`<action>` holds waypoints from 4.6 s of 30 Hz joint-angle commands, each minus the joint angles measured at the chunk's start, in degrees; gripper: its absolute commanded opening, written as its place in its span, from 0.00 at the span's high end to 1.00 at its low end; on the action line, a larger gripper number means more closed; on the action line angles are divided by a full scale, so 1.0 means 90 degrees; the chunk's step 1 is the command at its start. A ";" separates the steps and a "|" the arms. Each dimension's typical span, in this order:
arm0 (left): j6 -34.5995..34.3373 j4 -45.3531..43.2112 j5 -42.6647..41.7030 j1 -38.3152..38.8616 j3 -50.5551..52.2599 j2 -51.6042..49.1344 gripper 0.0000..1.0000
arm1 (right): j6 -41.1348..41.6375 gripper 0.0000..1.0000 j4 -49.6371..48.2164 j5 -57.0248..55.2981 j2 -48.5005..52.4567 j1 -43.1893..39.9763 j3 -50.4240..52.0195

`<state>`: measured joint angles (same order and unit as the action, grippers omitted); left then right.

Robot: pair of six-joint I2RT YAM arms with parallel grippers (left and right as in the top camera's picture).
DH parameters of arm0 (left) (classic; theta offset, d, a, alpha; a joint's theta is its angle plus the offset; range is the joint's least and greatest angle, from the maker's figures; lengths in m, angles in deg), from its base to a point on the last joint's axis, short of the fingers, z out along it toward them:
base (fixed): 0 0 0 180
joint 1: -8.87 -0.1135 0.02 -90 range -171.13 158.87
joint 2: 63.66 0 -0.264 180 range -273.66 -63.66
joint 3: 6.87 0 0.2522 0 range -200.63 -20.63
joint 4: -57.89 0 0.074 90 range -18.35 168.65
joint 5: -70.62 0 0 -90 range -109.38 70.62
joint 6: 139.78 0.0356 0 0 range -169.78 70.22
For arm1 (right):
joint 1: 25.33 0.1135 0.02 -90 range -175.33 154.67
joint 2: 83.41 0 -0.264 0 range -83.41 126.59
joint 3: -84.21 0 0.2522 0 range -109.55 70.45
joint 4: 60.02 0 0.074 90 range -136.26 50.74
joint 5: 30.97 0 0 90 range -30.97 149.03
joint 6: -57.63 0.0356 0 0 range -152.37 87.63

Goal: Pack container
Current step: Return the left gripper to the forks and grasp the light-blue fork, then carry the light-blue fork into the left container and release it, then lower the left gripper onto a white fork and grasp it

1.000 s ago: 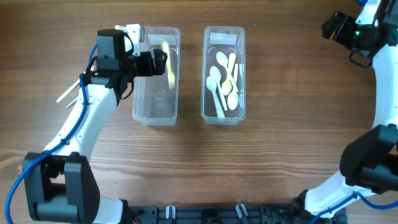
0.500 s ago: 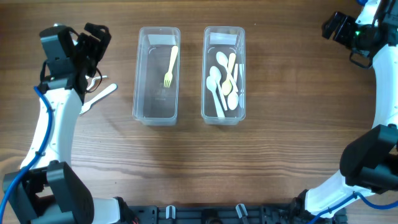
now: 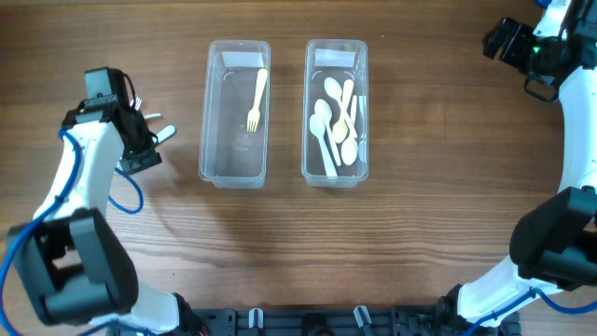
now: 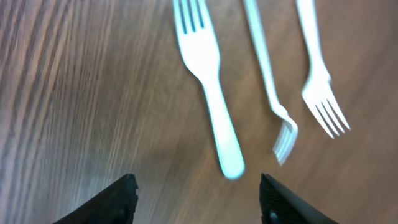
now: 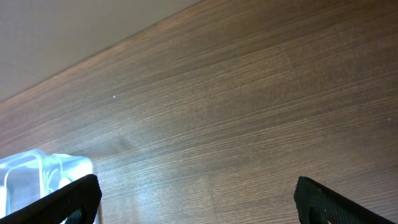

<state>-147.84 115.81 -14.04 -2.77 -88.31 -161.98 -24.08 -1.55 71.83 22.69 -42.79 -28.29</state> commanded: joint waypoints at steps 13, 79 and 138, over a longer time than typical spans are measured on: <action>-0.0801 -0.0172 0.0136 -0.0593 -0.0005 -0.0991 0.31 | -0.0070 0.00 -0.0015 -0.0061 -0.0063 -0.0005 -0.0022; 0.9202 -0.4182 -0.2735 0.0848 -0.0029 0.1797 0.96 | -0.0073 0.00 -0.0015 -0.0063 -0.0063 -0.0005 -0.0022; 1.4540 -0.2033 -0.0430 -0.0595 -0.0029 -0.1423 0.34 | -0.0073 0.00 -0.0015 -0.0063 -0.0063 -0.0005 -0.0022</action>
<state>-19.91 98.74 -16.33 -8.13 -88.51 -173.19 -24.06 -1.55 71.83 22.69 -42.79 -28.29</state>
